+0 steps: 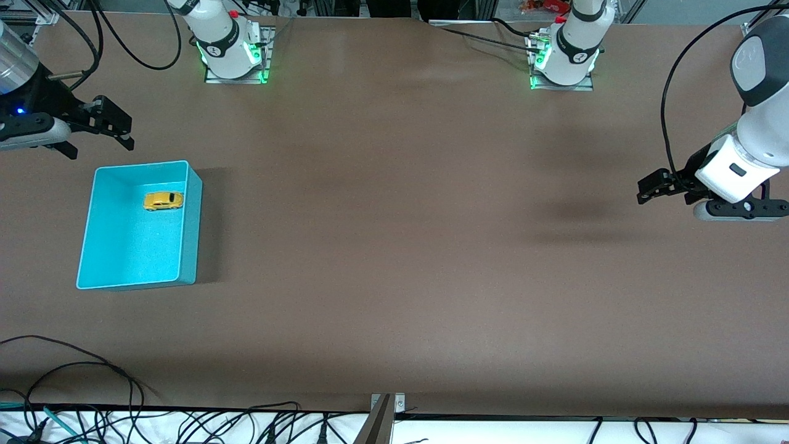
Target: Wind up and store yellow beetle car
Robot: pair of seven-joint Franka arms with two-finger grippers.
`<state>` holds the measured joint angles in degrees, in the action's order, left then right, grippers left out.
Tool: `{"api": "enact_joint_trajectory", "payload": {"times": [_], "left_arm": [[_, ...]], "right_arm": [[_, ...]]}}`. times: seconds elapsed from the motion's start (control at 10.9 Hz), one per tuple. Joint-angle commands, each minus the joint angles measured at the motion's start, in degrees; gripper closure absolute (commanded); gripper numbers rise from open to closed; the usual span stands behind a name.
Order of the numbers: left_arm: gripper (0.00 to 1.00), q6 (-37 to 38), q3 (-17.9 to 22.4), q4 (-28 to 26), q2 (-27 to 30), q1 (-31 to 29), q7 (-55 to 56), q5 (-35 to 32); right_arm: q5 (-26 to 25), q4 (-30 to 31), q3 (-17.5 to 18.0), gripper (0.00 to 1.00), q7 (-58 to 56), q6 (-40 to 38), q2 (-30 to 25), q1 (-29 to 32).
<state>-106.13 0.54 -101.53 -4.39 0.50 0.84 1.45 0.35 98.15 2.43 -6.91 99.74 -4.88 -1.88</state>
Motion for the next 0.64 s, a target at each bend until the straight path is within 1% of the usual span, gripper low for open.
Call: {"api": "enact_joint_trajectory", "payload": {"times": [0.0, 0.18, 0.27, 0.55], "left_arm": [[0.00, 0.6, -0.3, 0.4, 0.0, -0.2, -0.9, -0.7], [0.00, 0.6, -0.4, 0.4, 0.0, -0.2, -1.4, -0.7], [0.00, 0.7, -0.3, 0.4, 0.0, -0.3, -3.3, -0.7], [0.00, 1.1, -0.3, 0.4, 0.1, -0.4, -4.5, -0.7]], "right_arm": [[-0.9, -3.4, -0.7, 0.00, 0.3, -1.9, 0.6, 0.7], [-0.9, -3.4, -0.6, 0.00, 0.3, -3.2, 0.5, 0.7], [-1.0, -3.5, -0.5, 0.00, 0.6, -3.8, 0.2, 0.7], [-0.9, -4.2, -0.3, 0.00, 0.5, -4.1, 0.5, 0.6]]}}
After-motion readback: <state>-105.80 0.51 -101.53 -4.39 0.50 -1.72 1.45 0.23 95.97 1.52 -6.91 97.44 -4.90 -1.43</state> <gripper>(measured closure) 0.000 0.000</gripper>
